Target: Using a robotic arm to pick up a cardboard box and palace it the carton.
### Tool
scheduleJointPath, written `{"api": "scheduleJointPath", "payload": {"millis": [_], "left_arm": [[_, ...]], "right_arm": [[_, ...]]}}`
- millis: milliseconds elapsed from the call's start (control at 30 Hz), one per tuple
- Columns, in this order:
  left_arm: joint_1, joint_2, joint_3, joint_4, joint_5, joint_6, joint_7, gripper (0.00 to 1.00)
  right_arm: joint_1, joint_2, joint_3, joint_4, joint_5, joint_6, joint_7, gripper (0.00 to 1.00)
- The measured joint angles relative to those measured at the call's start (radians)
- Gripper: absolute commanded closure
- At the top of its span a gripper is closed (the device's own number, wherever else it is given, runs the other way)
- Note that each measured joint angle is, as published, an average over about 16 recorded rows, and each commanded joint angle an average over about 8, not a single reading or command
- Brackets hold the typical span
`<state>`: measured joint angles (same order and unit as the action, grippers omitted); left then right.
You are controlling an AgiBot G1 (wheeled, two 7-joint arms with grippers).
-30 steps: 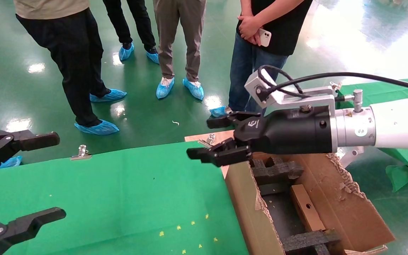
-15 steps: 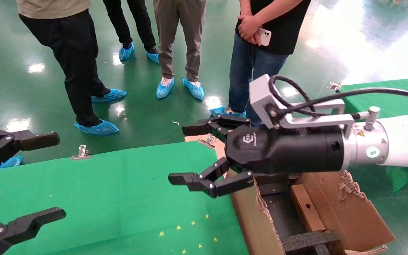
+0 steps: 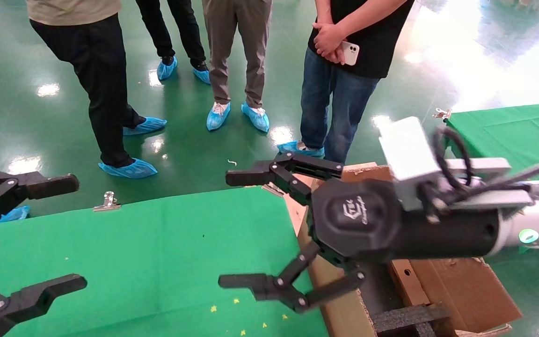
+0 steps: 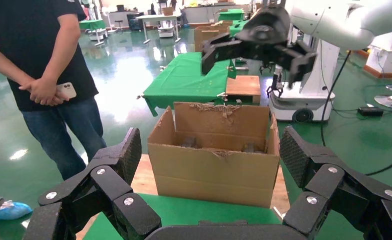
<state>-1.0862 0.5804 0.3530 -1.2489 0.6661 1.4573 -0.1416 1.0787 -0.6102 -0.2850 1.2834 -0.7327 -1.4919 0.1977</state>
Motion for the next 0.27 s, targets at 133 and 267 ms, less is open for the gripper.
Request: {"api": "scheduleJointPath", "payload": {"millis": [133, 267], "left_arm": [[0.000, 0.000, 0.000, 0.000, 0.000, 0.000, 0.000, 0.00], [0.000, 0.000, 0.000, 0.000, 0.000, 0.000, 0.000, 0.00]], "right_arm": [[-0.018, -0.004, 0.024, 0.002, 0.011, -0.014, -0.020, 0.00], [-0.028, -0.007, 0.038, 0.003, 0.018, -0.023, -0.030, 0.00]]}}
